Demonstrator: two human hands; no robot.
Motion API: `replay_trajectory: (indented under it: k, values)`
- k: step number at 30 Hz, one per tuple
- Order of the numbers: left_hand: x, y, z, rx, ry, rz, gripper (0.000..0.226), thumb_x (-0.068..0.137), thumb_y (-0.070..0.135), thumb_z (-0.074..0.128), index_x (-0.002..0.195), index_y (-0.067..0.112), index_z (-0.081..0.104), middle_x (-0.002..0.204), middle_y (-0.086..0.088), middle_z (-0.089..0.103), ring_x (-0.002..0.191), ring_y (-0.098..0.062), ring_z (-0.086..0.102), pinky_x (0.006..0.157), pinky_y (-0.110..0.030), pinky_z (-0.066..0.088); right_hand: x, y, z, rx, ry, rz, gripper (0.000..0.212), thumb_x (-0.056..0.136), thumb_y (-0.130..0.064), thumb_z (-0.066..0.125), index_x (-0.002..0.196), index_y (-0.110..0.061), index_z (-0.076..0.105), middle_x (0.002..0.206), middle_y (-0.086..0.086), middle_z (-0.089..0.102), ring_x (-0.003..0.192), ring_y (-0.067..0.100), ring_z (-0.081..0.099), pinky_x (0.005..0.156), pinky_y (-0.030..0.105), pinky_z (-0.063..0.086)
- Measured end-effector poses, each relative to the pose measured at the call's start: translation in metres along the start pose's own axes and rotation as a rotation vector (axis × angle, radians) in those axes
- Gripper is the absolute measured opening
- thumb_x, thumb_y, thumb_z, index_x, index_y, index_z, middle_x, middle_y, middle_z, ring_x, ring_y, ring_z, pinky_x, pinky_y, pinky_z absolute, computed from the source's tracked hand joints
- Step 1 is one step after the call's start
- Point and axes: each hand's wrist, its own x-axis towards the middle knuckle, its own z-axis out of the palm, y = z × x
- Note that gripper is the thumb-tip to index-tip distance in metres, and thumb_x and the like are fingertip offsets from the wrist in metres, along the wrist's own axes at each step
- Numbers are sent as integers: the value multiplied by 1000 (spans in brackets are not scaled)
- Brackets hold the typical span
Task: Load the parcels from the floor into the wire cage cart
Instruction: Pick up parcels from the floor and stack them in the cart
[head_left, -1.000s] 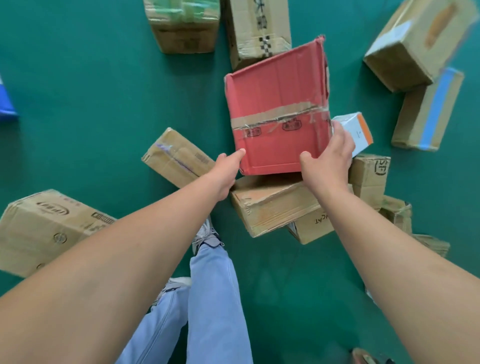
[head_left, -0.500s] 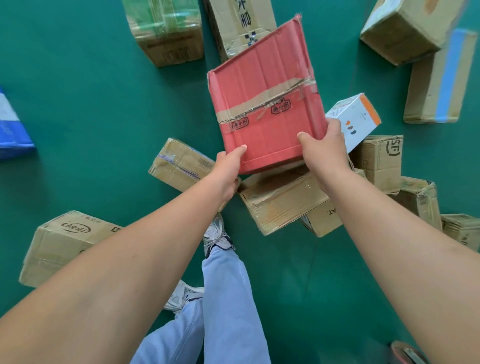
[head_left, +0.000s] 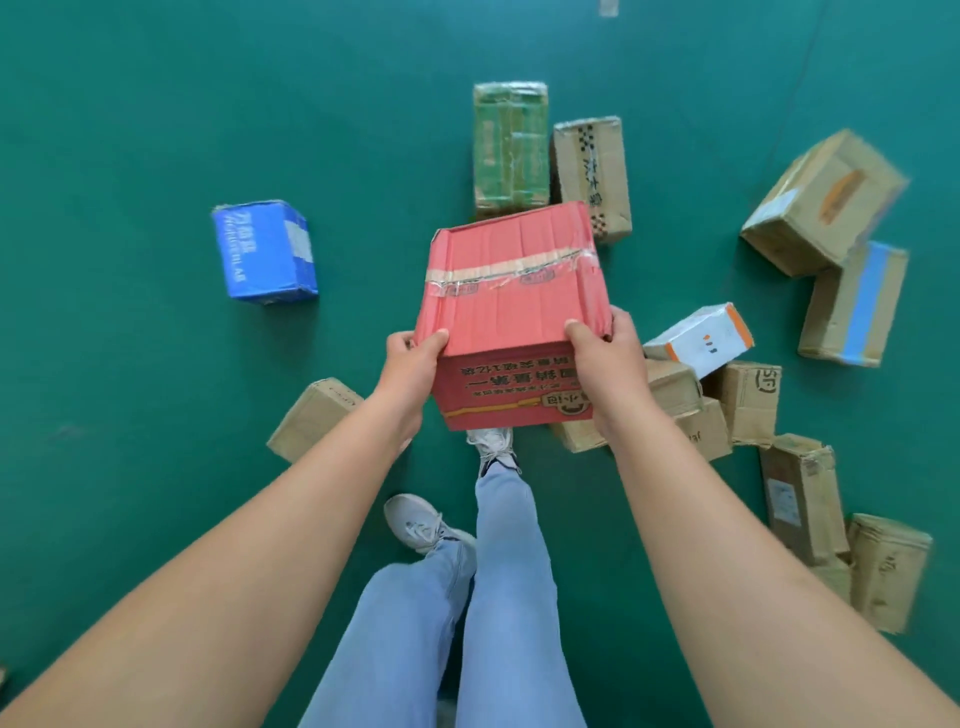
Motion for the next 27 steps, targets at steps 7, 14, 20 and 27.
replay_trajectory:
  k: [7,14,20,27]
  values:
    - [-157,10,-137,-40,89,-35,69,77,69,58,120,14,58,118,-13,70,92,-23,63,88,-44,53,-174,-74,10,-218,-154,-112,27,96,-39,57,120,-30,46,109,0,64,93,19,65,84,44,56]
    - [-297,-16,-221,-262,225,19,38,101,48,53,116,14,55,105,-7,69,84,-21,61,76,-38,47,-295,-114,28,-497,-292,-211,50,85,-59,51,110,-16,50,101,6,66,91,27,67,88,53,56]
    - [-380,-72,-247,-486,350,-3,42,97,52,55,119,17,57,113,-9,72,99,-24,67,85,-43,51,-352,-119,49,-720,-470,-328,44,91,-56,48,95,-15,62,87,7,68,79,24,66,79,45,54]
    - [-461,-129,-211,-782,608,-50,34,104,48,52,114,16,58,111,-9,72,103,-28,68,91,-46,53,-396,-119,53,-974,-767,-521,33,98,-43,54,97,-13,66,98,10,74,94,29,71,93,49,57]
